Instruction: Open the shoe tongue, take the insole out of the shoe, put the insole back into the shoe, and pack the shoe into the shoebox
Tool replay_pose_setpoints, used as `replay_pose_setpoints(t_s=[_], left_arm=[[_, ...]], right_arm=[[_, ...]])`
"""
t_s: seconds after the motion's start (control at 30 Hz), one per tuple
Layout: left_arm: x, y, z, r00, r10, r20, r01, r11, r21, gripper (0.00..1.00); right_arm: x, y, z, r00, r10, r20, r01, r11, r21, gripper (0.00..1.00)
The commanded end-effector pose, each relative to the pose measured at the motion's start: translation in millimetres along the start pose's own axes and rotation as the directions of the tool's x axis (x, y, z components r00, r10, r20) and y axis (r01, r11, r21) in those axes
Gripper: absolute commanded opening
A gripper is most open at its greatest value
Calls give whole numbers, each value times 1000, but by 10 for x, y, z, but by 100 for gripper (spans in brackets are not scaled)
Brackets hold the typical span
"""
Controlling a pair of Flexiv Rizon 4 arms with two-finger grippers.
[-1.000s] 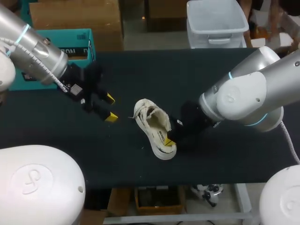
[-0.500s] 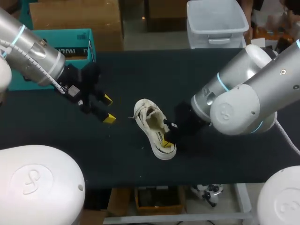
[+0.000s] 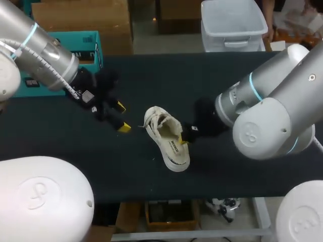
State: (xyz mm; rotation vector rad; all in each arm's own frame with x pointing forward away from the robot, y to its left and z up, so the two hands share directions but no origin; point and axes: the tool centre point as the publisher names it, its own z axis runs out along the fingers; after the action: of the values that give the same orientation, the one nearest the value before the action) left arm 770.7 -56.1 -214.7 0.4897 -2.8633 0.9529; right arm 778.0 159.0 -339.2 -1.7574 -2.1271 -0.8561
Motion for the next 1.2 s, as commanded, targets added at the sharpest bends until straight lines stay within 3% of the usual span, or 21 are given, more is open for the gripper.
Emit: replay_pose_setpoints(t_s=[0.03, 0.1, 0.17, 0.27, 0.3, 0.33, 0.37, 0.4, 0.47, 0.93, 0.97, 1.0, 1.03, 1.07, 1.1, 1.13, 1.2], left_arm=[[62, -69, 16, 1000, -11, 21, 12, 1000, -25, 100], [98, -70, 27, 997, -48, 53, 50, 998, -38, 100], [100, -68, 30, 997, -53, 57, 55, 998, -40, 100], [99, -52, 50, 996, -64, 61, 67, 997, -44, 100], [99, -39, 68, 994, -81, 75, 85, 995, -54, 100], [99, -39, 68, 994, -81, 75, 85, 995, -54, 100], [97, -36, 71, 993, -85, 77, 89, 994, -56, 100], [87, -19, 81, 992, -97, 85, 104, 992, -73, 100], [87, -19, 81, 992, -97, 85, 104, 992, -73, 100], [87, -19, 81, 992, -97, 85, 104, 992, -73, 100], [-2, -149, 130, 955, -280, 97, 285, 958, -40, 100], [-4, -163, 207, 915, -385, 117, 392, 919, -44, 100], [-4, -163, 207, 915, -385, 117, 392, 919, -44, 100], [1, -139, 277, 886, -438, 156, 448, 893, -41, 100], [5, -136, 310, 859, -480, 178, 492, 870, -29, 100], [26, -126, 391, 830, -529, 176, 544, 838, -50, 100], [20, -132, 430, 794, -577, 191, 594, 804, -43, 100]], right_arm=[[-52, -35, -209, 1000, -22, -12, 22, 999, -24, 9], [-125, 39, -313, 997, -70, -13, 70, 997, -10, 22], [-131, 46, -323, 997, -78, -7, 78, 997, -7, 24], [-140, 71, -362, 993, -114, -25, 115, 993, 6, 38], [-156, 103, -388, 991, -132, -22, 132, 991, 13, 57], [-156, 103, -388, 991, -132, -22, 132, 991, 13, 57], [-160, 109, -391, 991, -133, -24, 133, 991, 17, 72], [-184, 136, -406, 987, -147, -64, 149, 988, 30, 100], [-231, 166, -441, 983, -153, -98, 158, 986, 47, 100], [-231, 166, -441, 983, -153, -98, 158, 986, 47, 100], [-231, 166, -441, 983, -153, -98, 158, 986, 47, 100], [-291, 203, -419, 978, -182, -105, 190, 979, 68, 100], [-291, 203, -419, 978, -182, -105, 190, 979, 68, 100], [-356, 230, -410, 961, -233, -151, 245, 968, 61, 100], [-385, 245, -408, 960, -244, -135, 255, 964, 73, 100], [-449, 284, -405, 930, -335, -153, 350, 933, 84, 100], [-488, 310, -404, 924, -362, -122, 376, 919, 121, 100]])
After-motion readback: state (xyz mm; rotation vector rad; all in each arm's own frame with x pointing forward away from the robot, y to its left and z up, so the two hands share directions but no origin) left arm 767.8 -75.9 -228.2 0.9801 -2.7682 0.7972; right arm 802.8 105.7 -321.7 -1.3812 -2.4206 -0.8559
